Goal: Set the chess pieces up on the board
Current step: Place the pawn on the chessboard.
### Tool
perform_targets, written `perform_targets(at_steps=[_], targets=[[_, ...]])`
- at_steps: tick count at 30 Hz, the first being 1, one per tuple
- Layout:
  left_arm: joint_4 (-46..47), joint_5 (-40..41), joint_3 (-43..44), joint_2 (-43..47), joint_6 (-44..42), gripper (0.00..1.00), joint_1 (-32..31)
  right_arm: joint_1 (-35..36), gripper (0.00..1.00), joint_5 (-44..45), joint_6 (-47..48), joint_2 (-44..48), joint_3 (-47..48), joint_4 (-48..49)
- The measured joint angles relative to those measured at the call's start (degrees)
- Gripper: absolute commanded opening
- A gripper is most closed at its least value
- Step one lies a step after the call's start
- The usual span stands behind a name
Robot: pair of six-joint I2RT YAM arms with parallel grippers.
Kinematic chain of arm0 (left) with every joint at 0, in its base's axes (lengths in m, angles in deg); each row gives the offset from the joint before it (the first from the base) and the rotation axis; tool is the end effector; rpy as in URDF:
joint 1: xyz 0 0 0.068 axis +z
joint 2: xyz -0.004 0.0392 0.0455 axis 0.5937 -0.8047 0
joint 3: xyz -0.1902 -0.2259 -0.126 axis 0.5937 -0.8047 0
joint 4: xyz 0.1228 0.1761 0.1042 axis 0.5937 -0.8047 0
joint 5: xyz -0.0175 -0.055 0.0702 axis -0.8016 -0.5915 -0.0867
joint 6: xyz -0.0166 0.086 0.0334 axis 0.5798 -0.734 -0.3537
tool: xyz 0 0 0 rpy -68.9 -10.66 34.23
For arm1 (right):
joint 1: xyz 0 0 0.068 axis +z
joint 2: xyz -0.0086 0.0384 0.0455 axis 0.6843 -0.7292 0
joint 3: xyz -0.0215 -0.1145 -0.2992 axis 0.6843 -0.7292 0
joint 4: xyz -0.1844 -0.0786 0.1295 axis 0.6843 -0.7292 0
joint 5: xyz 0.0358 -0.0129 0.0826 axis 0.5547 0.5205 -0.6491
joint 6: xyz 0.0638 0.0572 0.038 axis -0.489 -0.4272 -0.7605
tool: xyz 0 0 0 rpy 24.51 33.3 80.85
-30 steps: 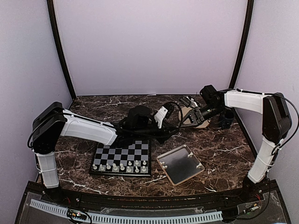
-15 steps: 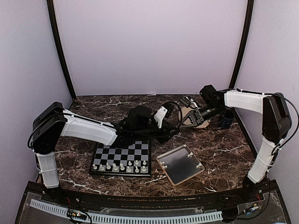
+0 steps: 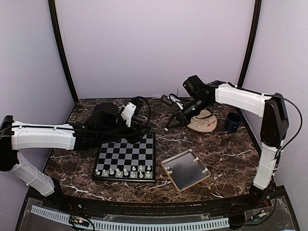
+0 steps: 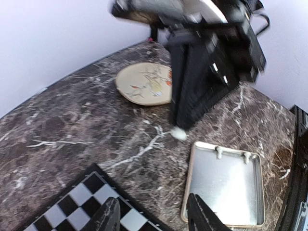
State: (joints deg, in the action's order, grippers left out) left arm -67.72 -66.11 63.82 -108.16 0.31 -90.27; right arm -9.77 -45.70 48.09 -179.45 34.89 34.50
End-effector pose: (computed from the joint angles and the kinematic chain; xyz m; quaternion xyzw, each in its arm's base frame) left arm 0.2158 -0.2876 0.3115 0.3089 0.7425 -0.2794 0.5247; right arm 0.3061 0.2728 0.3002 -0.4707 0.7679 0.3945 0.1822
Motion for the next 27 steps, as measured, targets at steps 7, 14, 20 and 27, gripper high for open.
perform_targets(at_steps=[7,14,20,27], targets=[[-7.34,5.73,-6.19,15.56,4.94,0.51,8.79,10.6,0.06,14.01,3.37,-9.16,8.92,-0.74],[-12.57,9.64,-11.41,24.3,8.9,0.52,13.49,20.35,0.06,26.23,6.75,-18.53,16.76,-2.43],[-12.48,10.78,-13.18,27.67,10.75,0.51,13.84,24.9,0.06,31.65,8.52,-23.28,18.78,-3.69],[-12.28,9.53,-14.05,27.19,11.8,0.51,13.84,25.64,0.32,37.83,9.79,-24.68,18.78,-3.43]])
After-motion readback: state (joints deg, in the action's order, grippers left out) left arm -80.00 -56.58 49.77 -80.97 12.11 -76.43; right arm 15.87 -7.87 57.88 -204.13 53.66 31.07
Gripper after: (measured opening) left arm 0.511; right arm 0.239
